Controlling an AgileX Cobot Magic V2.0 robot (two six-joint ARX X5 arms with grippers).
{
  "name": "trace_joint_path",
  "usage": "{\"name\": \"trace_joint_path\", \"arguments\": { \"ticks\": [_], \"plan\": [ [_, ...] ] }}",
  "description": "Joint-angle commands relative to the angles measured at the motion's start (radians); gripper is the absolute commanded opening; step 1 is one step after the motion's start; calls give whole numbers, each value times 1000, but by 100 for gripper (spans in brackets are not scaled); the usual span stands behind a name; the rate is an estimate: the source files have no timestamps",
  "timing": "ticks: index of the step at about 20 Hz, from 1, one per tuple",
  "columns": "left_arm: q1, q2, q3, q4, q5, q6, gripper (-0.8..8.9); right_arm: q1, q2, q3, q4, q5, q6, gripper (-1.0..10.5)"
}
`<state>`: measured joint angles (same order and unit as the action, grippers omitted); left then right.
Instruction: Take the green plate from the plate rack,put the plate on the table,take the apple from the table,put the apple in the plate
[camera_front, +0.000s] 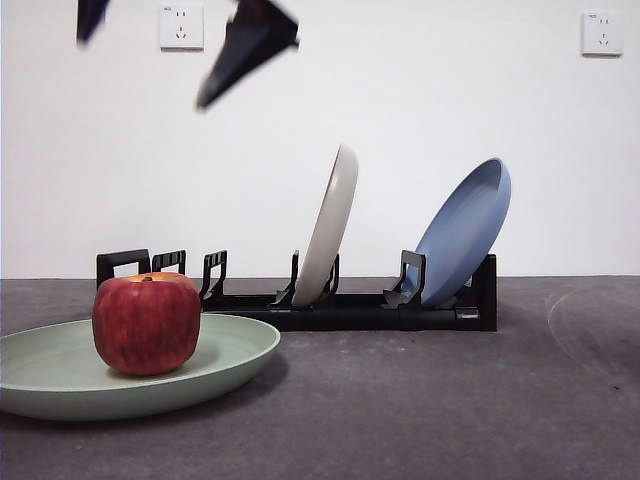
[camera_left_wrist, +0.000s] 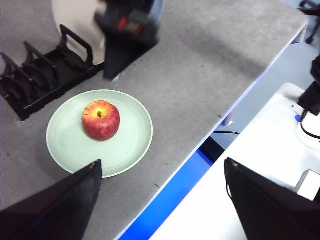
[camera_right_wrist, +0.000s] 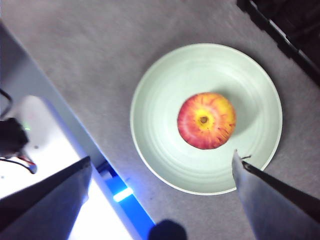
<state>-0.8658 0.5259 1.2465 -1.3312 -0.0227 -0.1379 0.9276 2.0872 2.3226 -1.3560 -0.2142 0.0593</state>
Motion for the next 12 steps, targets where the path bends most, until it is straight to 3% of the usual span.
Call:
{"name": "trace_joint_path", "arguments": {
  "ticks": [1,8,12],
  "plan": [
    [-2,8,-7,5,-21,20,408,2,-66,-4,-24,-6,-6,467],
    [-5,40,-7,15,-23,26,407,3,-233,-23,-25,-8,25,404],
    [-5,64,-7,24,-23,38,407,3,-370,-120,-25,-6,38,405]
  ]
}}
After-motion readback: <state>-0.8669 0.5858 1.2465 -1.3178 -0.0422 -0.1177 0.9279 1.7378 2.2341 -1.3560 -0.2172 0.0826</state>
